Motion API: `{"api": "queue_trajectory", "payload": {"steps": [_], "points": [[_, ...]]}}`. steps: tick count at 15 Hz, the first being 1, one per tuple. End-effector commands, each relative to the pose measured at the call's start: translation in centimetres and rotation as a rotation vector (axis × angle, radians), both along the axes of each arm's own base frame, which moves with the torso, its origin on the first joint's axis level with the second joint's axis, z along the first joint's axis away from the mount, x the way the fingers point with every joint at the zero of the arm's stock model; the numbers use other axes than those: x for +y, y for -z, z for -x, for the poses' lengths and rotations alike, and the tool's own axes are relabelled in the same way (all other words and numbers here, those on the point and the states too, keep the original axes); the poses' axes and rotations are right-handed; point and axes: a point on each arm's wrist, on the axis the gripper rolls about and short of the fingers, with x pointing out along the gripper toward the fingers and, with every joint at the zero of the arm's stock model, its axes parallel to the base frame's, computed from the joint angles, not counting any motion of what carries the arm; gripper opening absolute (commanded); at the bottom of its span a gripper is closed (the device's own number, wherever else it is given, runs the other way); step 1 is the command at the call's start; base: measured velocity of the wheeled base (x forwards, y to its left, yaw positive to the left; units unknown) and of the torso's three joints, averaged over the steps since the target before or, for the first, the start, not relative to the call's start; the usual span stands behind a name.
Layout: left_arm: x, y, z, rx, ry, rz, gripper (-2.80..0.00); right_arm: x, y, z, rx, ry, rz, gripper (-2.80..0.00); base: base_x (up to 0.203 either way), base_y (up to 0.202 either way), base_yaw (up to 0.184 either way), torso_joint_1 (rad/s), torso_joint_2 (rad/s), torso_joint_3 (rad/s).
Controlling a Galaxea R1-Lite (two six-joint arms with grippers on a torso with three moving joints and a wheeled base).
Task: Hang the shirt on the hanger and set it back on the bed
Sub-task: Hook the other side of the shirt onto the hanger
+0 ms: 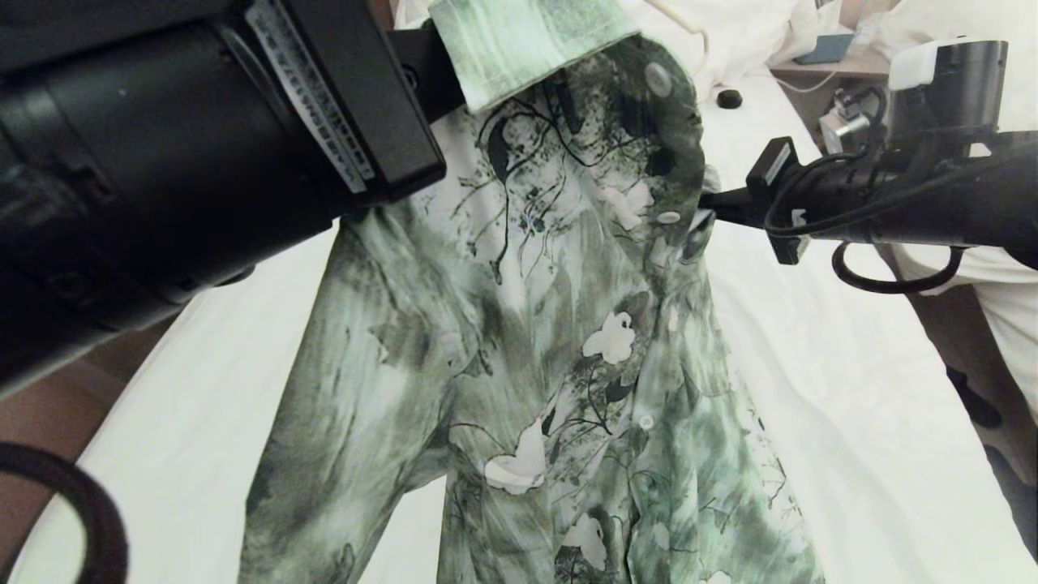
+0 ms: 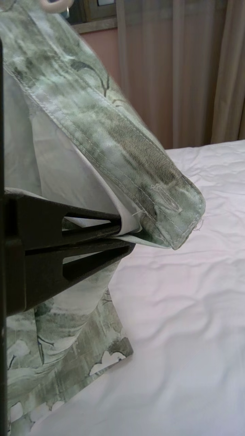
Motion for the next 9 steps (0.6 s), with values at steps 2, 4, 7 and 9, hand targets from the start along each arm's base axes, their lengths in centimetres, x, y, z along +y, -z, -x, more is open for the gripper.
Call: {"api": "queue_trajectory", "payload": {"steps": [2, 4, 7, 9], "points": [[0.1, -0.2, 0.7, 0.009, 0.032, 0.017, -2.8, 0.2, -0.1, -0.2, -0.026, -0.007, -0.01, -2.8, 0.0, 0.0, 0.0, 0.0, 0.0, 0.0], [-0.2, 0.3, 0.9, 0.039, 0.057, -0.037, -2.8, 0.1, -1.0, -0.2, -0.098, -0.005, -0.032, -2.8, 0.0, 0.0, 0.0, 0.0, 0.0, 0.0], [-0.6, 0.6, 0.9, 0.061, 0.087, -0.041, -2.8, -0.1, -1.9, 0.5, -0.147, -0.006, -0.022, -2.8, 0.0, 0.0, 0.0, 0.0, 0.0, 0.0], [-1.0, 0.9, 0.7, 0.068, 0.09, -0.054, -2.8, -0.3, -2.4, 0.9, -0.166, -0.006, -0.019, -2.8, 0.0, 0.0, 0.0, 0.0, 0.0, 0.0]]}}
